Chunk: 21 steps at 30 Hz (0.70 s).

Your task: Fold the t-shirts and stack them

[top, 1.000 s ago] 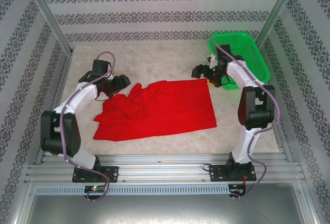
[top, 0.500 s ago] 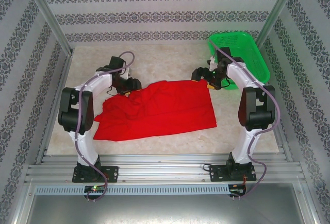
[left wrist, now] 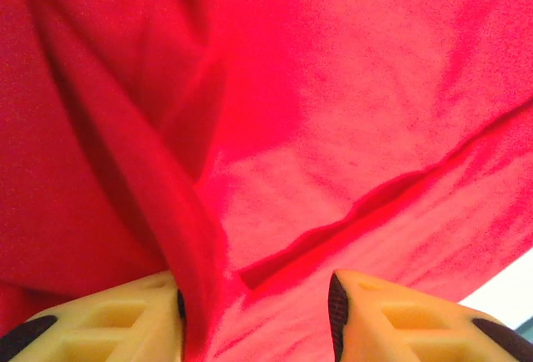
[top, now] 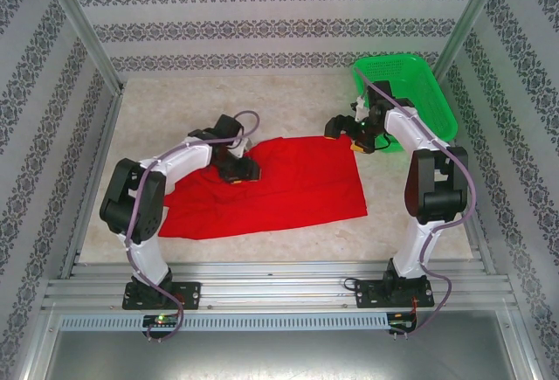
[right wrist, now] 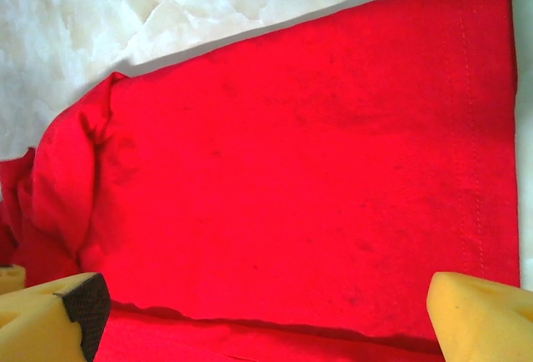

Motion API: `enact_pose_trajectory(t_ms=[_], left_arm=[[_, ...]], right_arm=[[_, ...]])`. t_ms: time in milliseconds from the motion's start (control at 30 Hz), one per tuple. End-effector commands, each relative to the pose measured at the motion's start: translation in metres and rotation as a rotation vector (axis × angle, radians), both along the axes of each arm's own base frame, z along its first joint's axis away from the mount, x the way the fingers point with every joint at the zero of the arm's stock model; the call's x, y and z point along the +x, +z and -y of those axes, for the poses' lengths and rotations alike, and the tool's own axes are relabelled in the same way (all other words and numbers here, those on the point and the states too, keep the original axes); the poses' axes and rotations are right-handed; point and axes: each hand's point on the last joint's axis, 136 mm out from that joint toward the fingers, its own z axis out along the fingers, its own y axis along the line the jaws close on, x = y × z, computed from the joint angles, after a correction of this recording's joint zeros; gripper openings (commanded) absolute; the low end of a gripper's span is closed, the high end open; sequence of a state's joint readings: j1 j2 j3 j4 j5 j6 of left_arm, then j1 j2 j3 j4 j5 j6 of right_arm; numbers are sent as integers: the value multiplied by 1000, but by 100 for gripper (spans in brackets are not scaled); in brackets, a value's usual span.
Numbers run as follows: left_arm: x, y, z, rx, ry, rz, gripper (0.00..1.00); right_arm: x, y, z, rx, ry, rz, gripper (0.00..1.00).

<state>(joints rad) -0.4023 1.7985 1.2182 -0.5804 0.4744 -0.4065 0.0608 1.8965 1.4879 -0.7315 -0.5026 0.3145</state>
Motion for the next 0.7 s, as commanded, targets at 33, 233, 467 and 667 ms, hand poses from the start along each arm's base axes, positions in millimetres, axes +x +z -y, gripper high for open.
enact_pose_trajectory(t_ms=[33, 233, 467, 667], left_arm=[[-22, -5, 21, -65, 4, -31, 47], [-41, 9, 62, -207, -100, 7, 54], [-27, 58, 65, -256, -102, 148, 64], [12, 94, 14, -212, 86, 240, 71]], right_arm=[[-2, 13, 1, 12, 1, 33, 98], [-4, 13, 1, 17, -1, 34, 98], [-8, 16, 2, 12, -3, 39, 98], [-11, 16, 2, 11, -1, 41, 98]])
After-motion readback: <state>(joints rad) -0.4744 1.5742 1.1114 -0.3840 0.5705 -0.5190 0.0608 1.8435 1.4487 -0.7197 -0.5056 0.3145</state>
